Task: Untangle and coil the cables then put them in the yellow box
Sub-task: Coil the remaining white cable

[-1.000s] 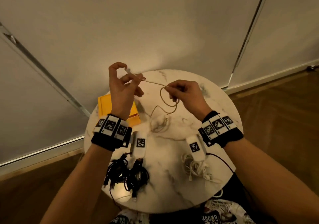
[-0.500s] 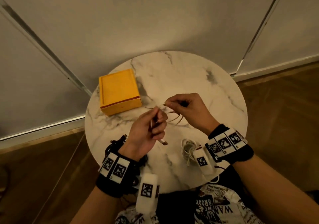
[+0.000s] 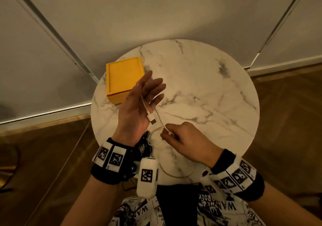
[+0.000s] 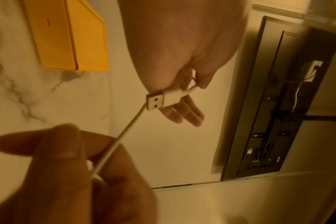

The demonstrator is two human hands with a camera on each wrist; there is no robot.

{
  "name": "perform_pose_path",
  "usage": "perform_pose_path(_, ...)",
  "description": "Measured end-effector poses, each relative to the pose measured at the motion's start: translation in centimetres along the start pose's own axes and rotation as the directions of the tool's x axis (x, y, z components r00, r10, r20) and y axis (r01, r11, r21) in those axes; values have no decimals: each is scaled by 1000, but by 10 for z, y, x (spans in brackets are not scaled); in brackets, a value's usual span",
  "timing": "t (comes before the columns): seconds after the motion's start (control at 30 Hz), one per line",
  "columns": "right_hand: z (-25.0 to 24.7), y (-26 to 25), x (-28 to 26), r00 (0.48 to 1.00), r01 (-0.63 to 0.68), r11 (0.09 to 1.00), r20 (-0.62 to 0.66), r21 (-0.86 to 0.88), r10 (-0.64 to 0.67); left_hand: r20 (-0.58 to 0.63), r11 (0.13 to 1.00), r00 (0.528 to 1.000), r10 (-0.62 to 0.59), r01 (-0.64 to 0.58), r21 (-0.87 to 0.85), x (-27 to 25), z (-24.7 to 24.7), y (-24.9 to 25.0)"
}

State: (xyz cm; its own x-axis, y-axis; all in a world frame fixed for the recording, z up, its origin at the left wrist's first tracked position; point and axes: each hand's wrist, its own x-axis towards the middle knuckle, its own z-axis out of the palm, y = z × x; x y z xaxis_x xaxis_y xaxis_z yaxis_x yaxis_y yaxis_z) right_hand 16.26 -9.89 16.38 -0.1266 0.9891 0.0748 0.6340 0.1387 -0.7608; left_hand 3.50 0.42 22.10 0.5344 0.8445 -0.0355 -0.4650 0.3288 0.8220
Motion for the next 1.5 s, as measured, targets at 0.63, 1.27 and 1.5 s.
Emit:
perform_pose_path(0.63, -79, 4, -8, 967, 108, 868, -152, -484, -205, 210, 199, 809, -549, -117, 973, -3, 10, 17)
perform_pose_path(1.27, -1, -38, 18, 994, -40, 987, -99, 155, 56, 446, 923, 826, -344, 385, 0, -20, 43, 9)
perform_pose_path(1.5, 25, -10, 9, 995, -8, 991, 101, -134, 22, 69, 986, 985, -161, 158, 47, -9, 2, 18)
